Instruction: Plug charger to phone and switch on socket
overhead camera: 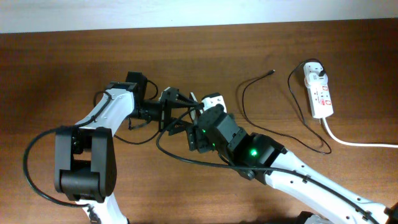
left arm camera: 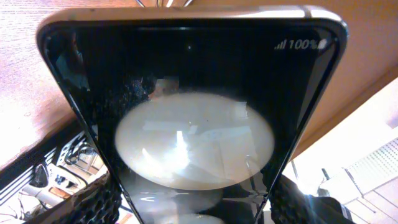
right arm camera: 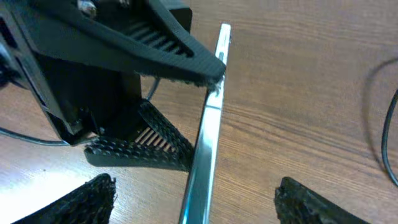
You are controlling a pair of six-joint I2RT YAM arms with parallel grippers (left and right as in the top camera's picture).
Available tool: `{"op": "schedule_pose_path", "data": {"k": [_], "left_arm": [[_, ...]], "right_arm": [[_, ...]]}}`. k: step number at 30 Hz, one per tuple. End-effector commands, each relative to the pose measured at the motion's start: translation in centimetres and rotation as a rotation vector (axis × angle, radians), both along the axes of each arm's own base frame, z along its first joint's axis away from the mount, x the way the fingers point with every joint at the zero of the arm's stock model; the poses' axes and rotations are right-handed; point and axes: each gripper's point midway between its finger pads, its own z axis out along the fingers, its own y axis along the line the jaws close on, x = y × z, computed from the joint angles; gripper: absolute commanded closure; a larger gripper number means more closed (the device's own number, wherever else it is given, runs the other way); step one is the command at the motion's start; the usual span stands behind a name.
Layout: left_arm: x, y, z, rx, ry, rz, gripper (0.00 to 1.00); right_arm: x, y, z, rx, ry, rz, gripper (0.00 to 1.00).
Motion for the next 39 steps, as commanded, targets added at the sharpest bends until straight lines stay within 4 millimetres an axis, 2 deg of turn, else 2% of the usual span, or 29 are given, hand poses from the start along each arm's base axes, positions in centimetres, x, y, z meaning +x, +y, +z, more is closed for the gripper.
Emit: {"op": "schedule_pose_path", "data": {"k": [1, 2, 4, 6, 9, 10, 14, 15, 16, 17, 20, 22, 23, 25, 26, 27, 29, 31, 32, 34, 35, 36, 37, 39], "left_arm": [[0.2, 0.0, 0.7, -0.04, -0.02, 0.002, 0.32], [0.2, 0.0, 0.7, -0.04, -0.02, 0.002, 0.32], [0.2, 0.0, 0.7, -0.04, -0.02, 0.002, 0.32], [0.2, 0.0, 0.7, -0.04, -0.02, 0.002, 0.32], [0.2, 0.0, 0.7, -0.04, -0.02, 0.002, 0.32], [0.2, 0.0, 0.7, -0.04, -0.02, 0.002, 0.32], [0.2, 0.0, 0.7, -0.04, -0.019, 0.002, 0.31], [0.2, 0.0, 0.7, -0.041, -0.019, 0.002, 0.27], [0.1, 0.0, 0.8, -0.041, -0.019, 0.002, 0.04], [0.1, 0.0, 0.8, -0.041, -0.018, 0.002, 0.01], [0.9, 0.5, 2.8, -0.107, -0.062, 0.024, 0.01], [1.2, 1.7, 5.4, -0.101, -0.189, 0.05, 0.01], [1.0, 2.7, 6.8, -0.042, -0.278, 0.075, 0.01], [0.2, 5.6, 8.7, 0.207, -0.473, 0.149, 0.01], [-0.7, 7.3, 10.0, 0.326, -0.541, 0.197, 0.01], [-2.4, 9.8, 11.1, 0.511, -0.611, 0.269, 0.01], [-7.7, 15.4, 13.0, 0.917, -0.721, 0.428, 0.01], [-14.5, 21.0, 14.3, 1.306, -0.785, 0.601, 0.01], [-18.5, 22.7, 15.1, 1.416, -0.829, 0.693, 0.01], [-22.3, 22.5, 16.2, 1.412, -0.946, 0.806, 0.01], [-23.4, 23.0, 16.3, 1.421, -0.955, 0.886, 0.01], [-24.1, 24.3, 15.3, 1.434, -0.841, 1.02, 0.01], [-23.7, 25.1, 13.5, 1.412, -0.697, 1.111, 0.01], [-19.8, 24.6, 8.9, 1.241, -0.445, 1.237, 0.01]], "right_arm": [[0.6, 0.6, 1.3, 0.025, -0.039, -0.006, 0.28], [0.6, 0.6, 1.3, 0.028, -0.041, -0.006, 0.31], [0.6, 0.6, 1.4, 0.029, -0.042, -0.005, 0.55], [0.6, 0.6, 1.4, 0.029, -0.042, -0.005, 0.66], [0.6, 0.7, 1.3, 0.03, -0.039, -0.002, 0.76], [0.4, 0.7, 1.2, 0.028, -0.032, 0.002, 0.83], [0.0, 1.1, 1.2, 0.048, -0.013, 0.03, 0.96], [0.0, 1.1, 1.4, 0.051, -0.016, 0.03, 0.96], [-0.1, 1.0, 1.8, 0.06, -0.024, 0.03, 0.96], [-0.2, 1.0, 2.2, 0.067, -0.03, 0.03, 0.96], [-0.7, 0.2, 4.1, 0.099, -0.06, 0.028, 0.96], [-0.4, -1.3, 5.3, 0.148, -0.054, -0.041, 0.96], [0.4, -3.3, 5.6, 0.189, -0.023, -0.138, 0.96], [0.8, -4.7, 6.5, 0.257, 0.003, -0.156, 0.96], [1.1, -5.3, 6.8, 0.287, 0.02, -0.157, 0.96], [1.4, -5.8, 6.7, 0.334, 0.063, -0.171, 0.96], [1.8, -6.5, 6.3, 0.422, 0.154, -0.246, 0.96], [1.7, -6.2, 6.3, 0.458, 0.186, -0.25, 0.96], [1.5, -5.9, 6.4, 0.466, 0.196, -0.235, 0.96], [0.8, -5.1, 6.5, 0.489, 0.228, -0.19, 0.96], [0.6, -4.9, 6.6, 0.496, 0.238, -0.177, 0.96], [0.6, -4.9, 6.6, 0.495, 0.237, -0.178, 0.96], [0.6, -4.9, 6.6, 0.496, 0.237, -0.178, 0.96], [0.6, -4.9, 6.6, 0.495, 0.237, -0.178, 0.96]]}}
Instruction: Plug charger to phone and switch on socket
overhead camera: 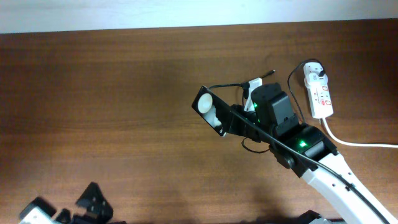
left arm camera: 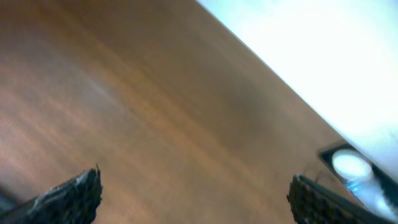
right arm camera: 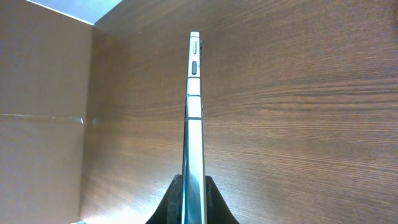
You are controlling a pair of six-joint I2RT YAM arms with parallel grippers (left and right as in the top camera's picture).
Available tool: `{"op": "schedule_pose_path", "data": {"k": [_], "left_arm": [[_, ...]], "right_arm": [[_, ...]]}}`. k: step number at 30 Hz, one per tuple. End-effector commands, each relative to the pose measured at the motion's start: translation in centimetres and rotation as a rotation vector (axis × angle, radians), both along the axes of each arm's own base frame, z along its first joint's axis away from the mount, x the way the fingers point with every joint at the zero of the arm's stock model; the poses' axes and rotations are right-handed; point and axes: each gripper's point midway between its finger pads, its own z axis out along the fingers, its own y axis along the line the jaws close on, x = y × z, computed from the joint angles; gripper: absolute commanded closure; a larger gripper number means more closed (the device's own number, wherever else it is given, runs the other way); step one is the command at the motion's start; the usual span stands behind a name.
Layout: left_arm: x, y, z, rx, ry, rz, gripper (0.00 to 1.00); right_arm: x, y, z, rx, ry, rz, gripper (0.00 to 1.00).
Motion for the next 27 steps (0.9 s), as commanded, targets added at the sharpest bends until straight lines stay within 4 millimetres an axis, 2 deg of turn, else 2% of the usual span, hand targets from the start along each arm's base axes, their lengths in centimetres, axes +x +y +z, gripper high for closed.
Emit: {"op": "schedule_pose_path", "data": {"k": [1, 3, 4, 6, 7, 9, 10, 12, 14, 15, 19, 23, 25, 27], "left_arm": [[6.4, -1.1, -7.4, -0.41, 0.033, 0.146, 0.01], [11.1, -5.0, -9.8, -0.626, -0.012, -0.038, 0.01], [13.7, -7.9, -10.7, -0.808, -0.053, -0.182, 0.01], [16.0, -11.1, -12.0, -1.174, -0.079, -0.31, 0.01], [16.4, -11.7, -11.6, -1.265, -0.093, -0.34, 0.01], [17.2, -12.1, -9.2, -1.252, -0.187, -0.458, 0.01], [17.5, -12.9, -7.1, -1.25, -0.257, -0.551, 0.01], [17.8, -14.3, -8.1, -1.299, -0.187, -0.562, 0.01], [18.3, -16.4, -10.7, -1.332, -0.064, -0.544, 0.01], [18.8, -17.1, -10.8, -1.332, -0.063, -0.55, 0.01], [21.1, -19.5, -8.9, -1.33, -0.104, -0.594, 0.01], [22.8, -20.3, -6.2, -1.33, -0.168, -0.617, 0.01], [23.2, -20.4, -5.7, -1.33, -0.194, -0.603, 0.0], [23.4, -20.2, -5.6, -1.329, -0.204, -0.589, 0.11]], "right_arm": [[0.0, 0.3, 1.5, 0.034, -0.029, 0.01, 0.96], [0.1, 0.2, 1.5, 0.032, -0.03, 0.007, 0.96], [0.1, 0.2, 1.5, 0.032, -0.031, 0.007, 0.96], [0.5, -0.2, 1.4, 0.013, -0.042, -0.023, 0.96], [0.9, -0.2, 1.6, 0.015, -0.055, -0.028, 0.96], [1.5, 0.3, 1.8, 0.047, -0.052, -0.047, 0.96], [2.1, 0.6, 1.2, 0.105, 0.021, -0.114, 0.96], [2.7, 1.3, 0.8, 0.158, 0.07, -0.146, 0.96], [2.8, 3.7, 1.5, 0.274, 0.108, -0.073, 0.96], [2.8, 4.5, 1.7, 0.3, 0.112, -0.034, 0.96], [1.7, 5.6, 1.7, 0.38, 0.229, -0.007, 0.96], [0.6, 6.4, 1.9, 0.436, 0.317, 0.003, 0.96], [-0.2, 7.3, 1.9, 0.446, 0.351, 0.005, 0.96], [-0.4, 7.5, 1.9, 0.443, 0.352, 0.01, 0.96]]}}
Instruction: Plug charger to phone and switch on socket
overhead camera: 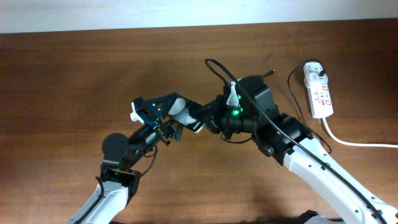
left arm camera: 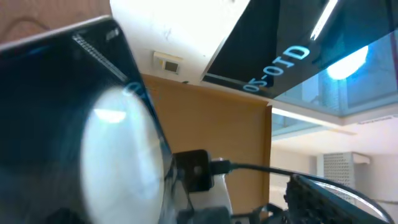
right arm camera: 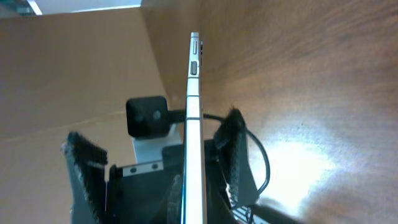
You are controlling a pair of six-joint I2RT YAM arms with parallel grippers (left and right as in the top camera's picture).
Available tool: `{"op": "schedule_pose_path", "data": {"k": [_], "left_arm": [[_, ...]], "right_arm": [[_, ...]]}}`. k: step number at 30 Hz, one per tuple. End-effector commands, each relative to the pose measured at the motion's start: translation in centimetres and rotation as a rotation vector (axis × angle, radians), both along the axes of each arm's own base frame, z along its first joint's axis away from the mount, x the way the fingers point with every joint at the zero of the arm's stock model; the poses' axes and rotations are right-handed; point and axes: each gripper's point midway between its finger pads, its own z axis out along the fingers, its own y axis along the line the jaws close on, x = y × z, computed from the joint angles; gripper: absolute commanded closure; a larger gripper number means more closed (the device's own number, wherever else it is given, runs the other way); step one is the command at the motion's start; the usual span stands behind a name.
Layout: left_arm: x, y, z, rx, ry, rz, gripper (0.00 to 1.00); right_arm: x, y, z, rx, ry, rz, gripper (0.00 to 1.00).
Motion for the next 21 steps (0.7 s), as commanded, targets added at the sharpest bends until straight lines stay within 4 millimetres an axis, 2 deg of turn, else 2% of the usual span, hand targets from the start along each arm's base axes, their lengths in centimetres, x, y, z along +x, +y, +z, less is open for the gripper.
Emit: {"op": "schedule_pose_path", "data": {"k": [1, 5, 7, 12, 17, 21], "left_arm": [[0.8, 0.3, 0.6, -0.01, -0.009, 0.039, 0.21], [0.8, 0.4, 0.6, -0.07, 0.053, 0.037, 0.49], [0.7, 0.2, 0.7, -0.091, 0.069, 0.026, 0.56], [0.7, 0.2, 0.9, -0.092, 0.063, 0.022, 0.56], [0.5, 0.1, 0.9, -0.091, 0.063, 0.014, 0.58], [0.3, -0.1, 0.8, -0.088, 0.064, -0.008, 0.72]], "right_arm": [[-0.3, 0.6, 1.5, 0.037, -0.012, 0.019, 0.96], [-0.1, 0.5, 1.3, 0.023, -0.023, 0.002, 0.96], [0.0, 0.5, 1.3, 0.023, -0.024, 0.001, 0.96], [1.0, -0.1, 0.9, -0.012, -0.041, -0.059, 0.96], [1.4, 0.5, -0.3, -0.039, -0.039, -0.071, 0.96], [2.1, 0.5, -0.7, -0.064, -0.073, -0.068, 0.96]]}}
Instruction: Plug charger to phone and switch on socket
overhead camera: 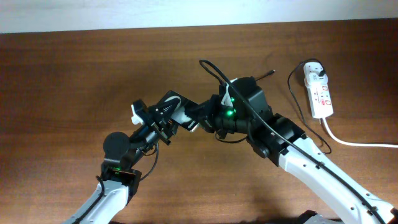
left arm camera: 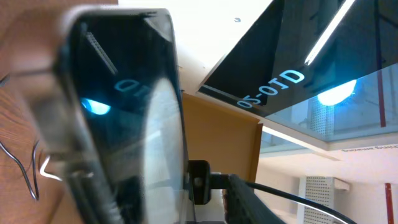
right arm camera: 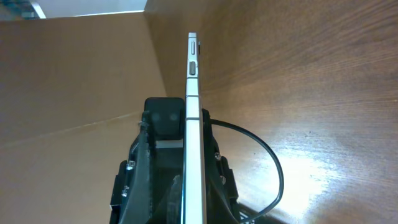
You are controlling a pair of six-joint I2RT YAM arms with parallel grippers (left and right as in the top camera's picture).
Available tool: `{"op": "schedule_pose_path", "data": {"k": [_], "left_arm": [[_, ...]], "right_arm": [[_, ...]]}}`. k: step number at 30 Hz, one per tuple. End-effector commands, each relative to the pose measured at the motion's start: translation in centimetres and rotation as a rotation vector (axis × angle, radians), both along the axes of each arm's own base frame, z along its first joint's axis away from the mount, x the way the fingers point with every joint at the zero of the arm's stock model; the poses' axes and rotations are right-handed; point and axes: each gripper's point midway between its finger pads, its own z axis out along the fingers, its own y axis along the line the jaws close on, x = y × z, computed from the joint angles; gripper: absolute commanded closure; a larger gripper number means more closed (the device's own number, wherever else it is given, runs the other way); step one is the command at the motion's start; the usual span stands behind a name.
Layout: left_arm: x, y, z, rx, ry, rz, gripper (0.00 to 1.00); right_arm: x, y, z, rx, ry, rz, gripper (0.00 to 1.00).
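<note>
The phone (overhead camera: 178, 107) is held off the table at mid-table. It shows edge-on in the right wrist view (right arm camera: 194, 112), with my right gripper (right arm camera: 194, 208) shut on its near end. My left gripper (overhead camera: 165, 118) has its jaws round the far end. In the left wrist view the phone's glass (left arm camera: 124, 124) fills the left, and a gap shows between it and one left finger (left arm camera: 245, 202). The black charger cable lies on the table with its free plug tip (overhead camera: 272, 72) near the white socket strip (overhead camera: 318, 93).
The strip's white lead (overhead camera: 354, 143) runs off the right edge. The charger cable (overhead camera: 297, 118) loops between the strip and my right arm. A black wrist cable (overhead camera: 211, 66) arcs up over my right gripper. Bare wooden table (overhead camera: 74, 68) lies to the left.
My left gripper's jaws have narrowed from wide apart to close beside the phone, and it sits further onto the far end. My right gripper still holds the phone at the same place.
First my left gripper held the phone at mid-table with my right gripper open round it. Then my right gripper alone held it near the cable, with my left arm back at the bottom left. Later my left gripper was back, open wide at the phone, and is now close round it.
</note>
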Motion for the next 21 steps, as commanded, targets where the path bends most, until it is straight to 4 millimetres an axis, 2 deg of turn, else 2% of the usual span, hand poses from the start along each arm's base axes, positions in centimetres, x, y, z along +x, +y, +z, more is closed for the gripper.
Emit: {"op": "schedule_pose_path", "data": {"k": [1, 4, 5, 6, 10, 11, 13, 14, 16, 17, 18, 19, 21], "left_arm": [[-0.3, -0.5, 1.4, -0.012, -0.041, -0.035, 0.76], [-0.3, -0.6, 1.0, -0.008, -0.025, -0.035, 0.9], [-0.3, -0.6, 0.3, 0.0, 0.007, -0.04, 0.93], [-0.3, -0.7, -0.5, 0.01, 0.043, -0.044, 0.98], [-0.4, -0.7, -2.8, 0.041, 0.141, -0.045, 1.0], [-0.2, -0.5, -3.6, 0.088, 0.132, -0.032, 1.0], [-0.3, -0.1, -6.1, 0.224, 0.13, -0.019, 1.0], [-0.5, 0.0, -7.2, 0.27, 0.149, -0.021, 1.0], [-1.1, 0.3, -9.2, 0.401, 0.133, -0.047, 1.0], [-1.1, 0.3, -9.5, 0.446, 0.112, -0.059, 1.0], [-1.0, 0.2, -9.6, 0.498, 0.099, -0.075, 1.0], [-0.6, 0.1, -9.1, 0.529, 0.082, -0.085, 1.0], [0.9, 0.2, -6.9, 0.657, 0.028, -0.098, 1.0]], "right_arm": [[1.2, -0.3, -0.5, -0.052, -0.048, -0.027, 0.96], [0.7, 0.0, -0.4, -0.059, -0.084, 0.029, 0.96], [0.5, 0.0, -0.5, -0.064, -0.078, 0.039, 0.94], [0.3, -0.2, -1.0, -0.077, -0.061, 0.041, 0.89], [-1.1, -0.5, -2.3, -0.111, 0.004, 0.077, 0.6], [-1.5, -0.5, -2.1, -0.105, -0.008, 0.114, 0.52], [-1.7, -1.3, -0.4, -0.085, -0.103, 0.182, 0.46], [-1.7, -2.1, 0.1, -0.1, -0.154, 0.201, 0.46], [-2.1, -5.7, 0.6, -0.189, -0.23, 0.203, 0.45], [-2.4, -7.5, 0.6, -0.233, -0.241, 0.192, 0.45], [-3.0, -10.4, 0.2, -0.314, -0.225, 0.141, 0.45], [-3.3, -12.0, -0.1, -0.364, -0.216, 0.11, 0.45], [-4.7, -17.8, -1.2, -0.581, -0.164, -0.035, 0.44]]}}
